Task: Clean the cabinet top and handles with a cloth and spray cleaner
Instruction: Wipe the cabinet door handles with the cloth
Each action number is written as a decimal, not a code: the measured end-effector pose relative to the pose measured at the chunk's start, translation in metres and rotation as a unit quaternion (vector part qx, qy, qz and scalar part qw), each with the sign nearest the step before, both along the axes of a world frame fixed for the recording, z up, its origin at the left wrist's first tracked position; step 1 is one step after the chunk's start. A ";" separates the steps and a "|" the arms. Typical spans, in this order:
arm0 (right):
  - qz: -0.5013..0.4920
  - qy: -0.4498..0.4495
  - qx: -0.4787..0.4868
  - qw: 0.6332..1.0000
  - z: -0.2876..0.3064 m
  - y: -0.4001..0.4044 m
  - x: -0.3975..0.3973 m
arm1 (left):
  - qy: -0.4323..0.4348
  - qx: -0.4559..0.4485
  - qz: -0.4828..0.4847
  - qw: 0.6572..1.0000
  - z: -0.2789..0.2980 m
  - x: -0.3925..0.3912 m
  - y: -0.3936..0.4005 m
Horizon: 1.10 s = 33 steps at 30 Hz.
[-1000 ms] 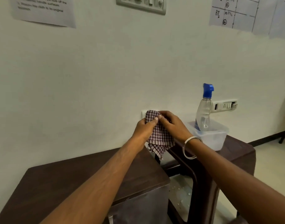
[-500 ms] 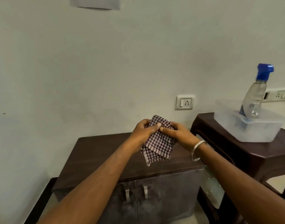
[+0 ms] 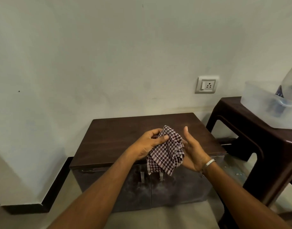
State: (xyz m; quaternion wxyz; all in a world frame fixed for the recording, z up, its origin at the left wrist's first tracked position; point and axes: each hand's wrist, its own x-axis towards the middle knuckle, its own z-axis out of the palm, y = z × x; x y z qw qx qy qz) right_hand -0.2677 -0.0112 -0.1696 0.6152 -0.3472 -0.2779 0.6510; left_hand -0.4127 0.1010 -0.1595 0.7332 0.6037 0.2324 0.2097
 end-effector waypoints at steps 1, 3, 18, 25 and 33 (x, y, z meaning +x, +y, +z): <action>-0.003 0.011 -0.005 1.000 -0.006 -0.002 -0.001 | 0.001 -0.001 -0.006 1.000 -0.007 0.000 -0.001; -0.018 0.003 -0.012 1.000 -0.020 -0.005 -0.002 | 0.005 0.005 -0.016 1.000 -0.021 0.001 -0.003; -0.101 -0.031 -0.009 0.994 -0.082 -0.020 -0.032 | 0.055 0.228 0.100 0.967 -0.066 0.005 -0.027; -0.277 -0.414 0.017 0.867 -0.128 -0.036 -0.041 | 0.090 0.475 0.145 0.863 -0.091 -0.012 -0.032; -0.308 -0.640 0.031 0.703 -0.168 -0.030 -0.045 | 0.166 0.322 0.268 0.893 -0.152 -0.016 -0.045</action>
